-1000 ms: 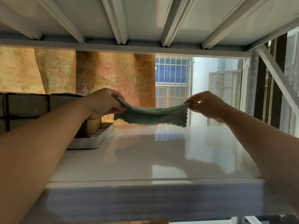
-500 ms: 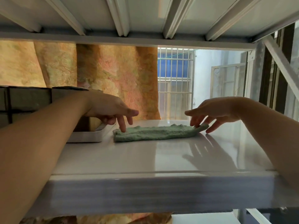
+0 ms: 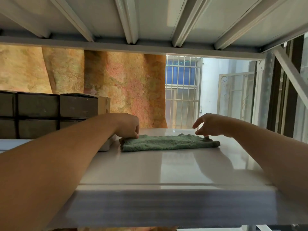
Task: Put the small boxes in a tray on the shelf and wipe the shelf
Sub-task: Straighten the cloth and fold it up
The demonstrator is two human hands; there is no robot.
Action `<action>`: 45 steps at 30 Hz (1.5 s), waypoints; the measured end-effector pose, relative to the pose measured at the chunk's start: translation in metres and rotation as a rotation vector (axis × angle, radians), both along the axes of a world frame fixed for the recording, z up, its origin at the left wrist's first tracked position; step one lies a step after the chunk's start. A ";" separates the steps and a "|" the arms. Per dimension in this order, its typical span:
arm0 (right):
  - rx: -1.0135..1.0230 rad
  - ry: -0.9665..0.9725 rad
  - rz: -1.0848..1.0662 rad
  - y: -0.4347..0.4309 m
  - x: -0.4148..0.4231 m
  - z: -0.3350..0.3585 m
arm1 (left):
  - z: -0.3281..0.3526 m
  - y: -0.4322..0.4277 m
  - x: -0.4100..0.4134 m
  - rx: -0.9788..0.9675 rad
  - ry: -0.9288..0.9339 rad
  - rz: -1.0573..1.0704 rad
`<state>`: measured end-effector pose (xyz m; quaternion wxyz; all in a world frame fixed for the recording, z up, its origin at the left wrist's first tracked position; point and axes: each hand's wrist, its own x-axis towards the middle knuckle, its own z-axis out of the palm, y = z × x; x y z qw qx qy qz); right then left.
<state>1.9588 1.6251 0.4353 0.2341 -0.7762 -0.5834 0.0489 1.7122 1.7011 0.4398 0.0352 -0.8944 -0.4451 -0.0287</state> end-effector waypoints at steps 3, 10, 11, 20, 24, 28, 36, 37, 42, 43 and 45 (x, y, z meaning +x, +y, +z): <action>-0.034 -0.097 -0.022 0.003 -0.004 -0.004 | 0.001 0.002 0.000 0.035 -0.015 0.004; -0.059 -0.269 -0.026 0.012 -0.009 -0.004 | 0.006 0.009 -0.007 0.047 -0.200 0.003; -0.027 -0.269 -0.036 0.013 -0.009 -0.005 | 0.006 0.009 -0.008 0.045 -0.221 0.003; 0.313 -0.201 -0.057 0.023 -0.005 -0.003 | 0.018 0.005 -0.016 0.043 -0.394 0.041; 0.213 -0.251 -0.059 0.019 -0.009 -0.011 | 0.012 0.000 -0.013 0.041 -0.312 0.103; 0.047 -0.277 -0.015 0.015 -0.014 -0.012 | 0.007 -0.004 -0.009 -0.005 -0.147 0.125; -0.220 0.011 -0.056 -0.006 0.009 0.005 | 0.017 -0.023 -0.002 -0.436 -0.296 -0.189; -0.263 0.056 -0.076 -0.009 0.013 0.007 | 0.018 -0.024 -0.003 -0.503 -0.217 -0.176; -0.349 0.133 -0.096 -0.013 0.010 0.012 | 0.020 -0.032 -0.006 -0.466 0.069 -0.097; -0.352 0.143 -0.109 -0.013 0.009 0.012 | 0.020 -0.031 -0.005 -0.454 0.071 -0.087; -0.336 0.184 -0.125 -0.013 0.005 0.011 | 0.021 -0.029 -0.006 -0.430 0.067 -0.072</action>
